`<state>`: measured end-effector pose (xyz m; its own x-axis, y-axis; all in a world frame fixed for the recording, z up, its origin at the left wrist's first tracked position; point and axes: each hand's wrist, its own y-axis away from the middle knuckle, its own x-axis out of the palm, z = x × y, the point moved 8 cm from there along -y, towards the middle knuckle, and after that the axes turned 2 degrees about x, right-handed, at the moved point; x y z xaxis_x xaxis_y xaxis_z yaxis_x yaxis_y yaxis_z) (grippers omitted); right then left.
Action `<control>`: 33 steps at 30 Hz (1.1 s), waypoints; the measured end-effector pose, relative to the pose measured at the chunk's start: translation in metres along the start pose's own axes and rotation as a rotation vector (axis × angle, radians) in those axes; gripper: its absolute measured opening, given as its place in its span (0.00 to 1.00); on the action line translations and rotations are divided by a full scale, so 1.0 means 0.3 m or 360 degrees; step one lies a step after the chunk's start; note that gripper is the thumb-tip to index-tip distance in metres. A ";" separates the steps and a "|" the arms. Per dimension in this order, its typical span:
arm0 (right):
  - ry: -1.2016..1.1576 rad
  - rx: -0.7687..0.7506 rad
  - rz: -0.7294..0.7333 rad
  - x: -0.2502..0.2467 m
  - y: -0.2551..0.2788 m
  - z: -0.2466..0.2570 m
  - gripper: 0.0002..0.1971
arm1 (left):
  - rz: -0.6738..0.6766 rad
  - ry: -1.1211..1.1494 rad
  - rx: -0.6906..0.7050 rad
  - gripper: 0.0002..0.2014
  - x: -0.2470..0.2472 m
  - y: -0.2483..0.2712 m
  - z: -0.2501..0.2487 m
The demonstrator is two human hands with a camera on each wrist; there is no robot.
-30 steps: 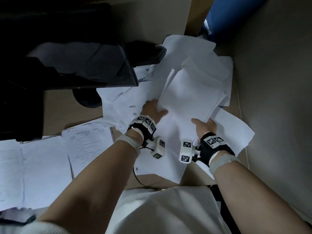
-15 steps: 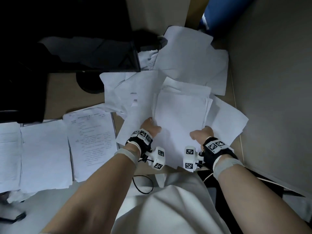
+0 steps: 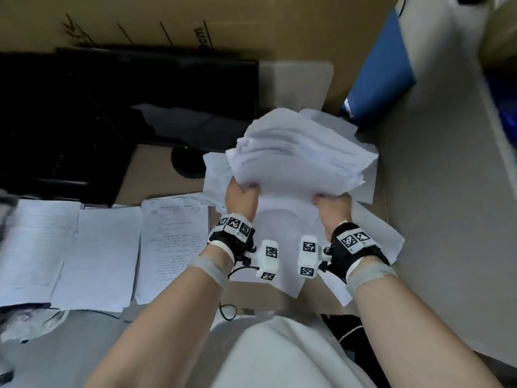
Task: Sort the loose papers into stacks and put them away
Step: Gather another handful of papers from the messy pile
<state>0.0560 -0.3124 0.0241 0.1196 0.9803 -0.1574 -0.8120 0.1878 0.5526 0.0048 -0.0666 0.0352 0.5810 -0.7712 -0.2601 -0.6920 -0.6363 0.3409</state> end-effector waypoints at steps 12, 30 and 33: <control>0.0138 -0.0237 0.0292 0.067 0.103 0.015 0.16 | 0.0105 -0.0136 0.0155 0.27 -0.124 0.035 0.059; 0.0239 -0.0049 0.0387 0.141 0.094 -0.073 0.05 | 0.0158 -0.0124 -0.0060 0.13 -0.205 0.129 0.119; 0.0214 -0.0152 0.0544 0.208 0.123 -0.009 0.04 | 0.0189 0.0162 -0.0165 0.13 -0.288 0.129 0.064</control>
<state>0.0318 -0.2444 0.0324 -0.2385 0.9673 -0.0869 -0.8424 -0.1615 0.5141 -0.0803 -0.0248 0.0536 0.5419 -0.8316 -0.1217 -0.7133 -0.5317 0.4566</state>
